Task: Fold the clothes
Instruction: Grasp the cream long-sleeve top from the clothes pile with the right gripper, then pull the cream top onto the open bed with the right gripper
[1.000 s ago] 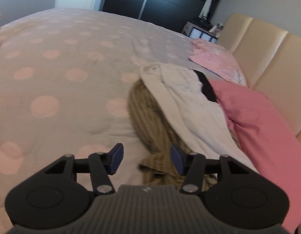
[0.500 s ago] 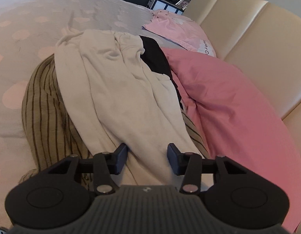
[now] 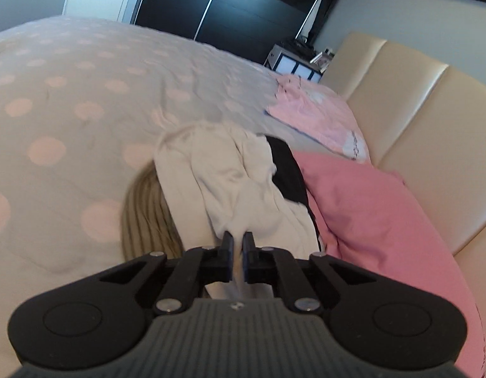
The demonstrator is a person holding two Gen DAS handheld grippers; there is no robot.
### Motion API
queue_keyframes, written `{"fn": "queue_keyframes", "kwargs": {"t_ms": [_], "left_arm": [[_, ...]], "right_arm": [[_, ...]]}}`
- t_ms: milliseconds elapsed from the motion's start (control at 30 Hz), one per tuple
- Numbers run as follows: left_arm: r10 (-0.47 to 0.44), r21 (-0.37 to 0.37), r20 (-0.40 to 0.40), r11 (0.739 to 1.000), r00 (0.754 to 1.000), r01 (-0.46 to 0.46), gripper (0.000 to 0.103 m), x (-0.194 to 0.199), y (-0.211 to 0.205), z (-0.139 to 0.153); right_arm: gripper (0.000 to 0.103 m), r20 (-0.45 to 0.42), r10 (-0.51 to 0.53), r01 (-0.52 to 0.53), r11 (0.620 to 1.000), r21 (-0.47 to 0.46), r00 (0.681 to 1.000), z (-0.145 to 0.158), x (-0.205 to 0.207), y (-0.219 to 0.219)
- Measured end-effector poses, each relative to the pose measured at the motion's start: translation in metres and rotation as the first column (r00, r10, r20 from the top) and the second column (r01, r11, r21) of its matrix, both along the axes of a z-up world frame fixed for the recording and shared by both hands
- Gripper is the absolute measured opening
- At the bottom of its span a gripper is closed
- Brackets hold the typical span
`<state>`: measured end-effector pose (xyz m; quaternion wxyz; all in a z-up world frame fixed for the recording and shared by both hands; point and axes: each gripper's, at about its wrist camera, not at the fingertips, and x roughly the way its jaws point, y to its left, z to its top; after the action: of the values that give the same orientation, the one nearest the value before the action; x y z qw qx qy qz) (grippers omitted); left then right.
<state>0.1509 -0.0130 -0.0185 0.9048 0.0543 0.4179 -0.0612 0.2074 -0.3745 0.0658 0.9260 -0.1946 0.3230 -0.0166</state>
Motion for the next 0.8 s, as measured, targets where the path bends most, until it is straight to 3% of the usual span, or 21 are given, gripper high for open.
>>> {"fn": "queue_keyframes", "kwargs": {"t_ms": [200, 367, 533, 667, 800], "left_arm": [[-0.023, -0.006, 0.076, 1.000, 0.997, 0.024, 0.072, -0.025, 0.000, 0.025], [-0.004, 0.001, 0.125, 1.000, 0.992, 0.004, 0.072, -0.037, 0.009, 0.038], [0.037, -0.020, 0.168, 0.999, 0.985, -0.035, 0.072, -0.046, 0.028, 0.055], [0.060, -0.030, 0.187, 0.998, 0.981, -0.056, 0.072, -0.053, 0.043, 0.068], [0.063, -0.017, 0.206, 0.998, 0.977, -0.061, 0.072, -0.066, 0.058, 0.078]], "right_arm": [[0.006, 0.018, 0.052, -0.053, 0.996, 0.067, 0.999, 0.029, -0.026, 0.031], [0.006, 0.047, 0.219, -0.223, 0.967, 0.126, 0.975, 0.062, -0.058, 0.091], [0.006, 0.079, 0.491, -0.497, 0.852, 0.162, 0.868, 0.080, -0.126, 0.179], [0.006, 0.067, 0.638, -0.628, 0.726, 0.281, 0.767, 0.071, -0.190, 0.236], [0.006, 0.038, 0.766, -0.718, 0.583, 0.379, 0.642, 0.051, -0.254, 0.275]]}}
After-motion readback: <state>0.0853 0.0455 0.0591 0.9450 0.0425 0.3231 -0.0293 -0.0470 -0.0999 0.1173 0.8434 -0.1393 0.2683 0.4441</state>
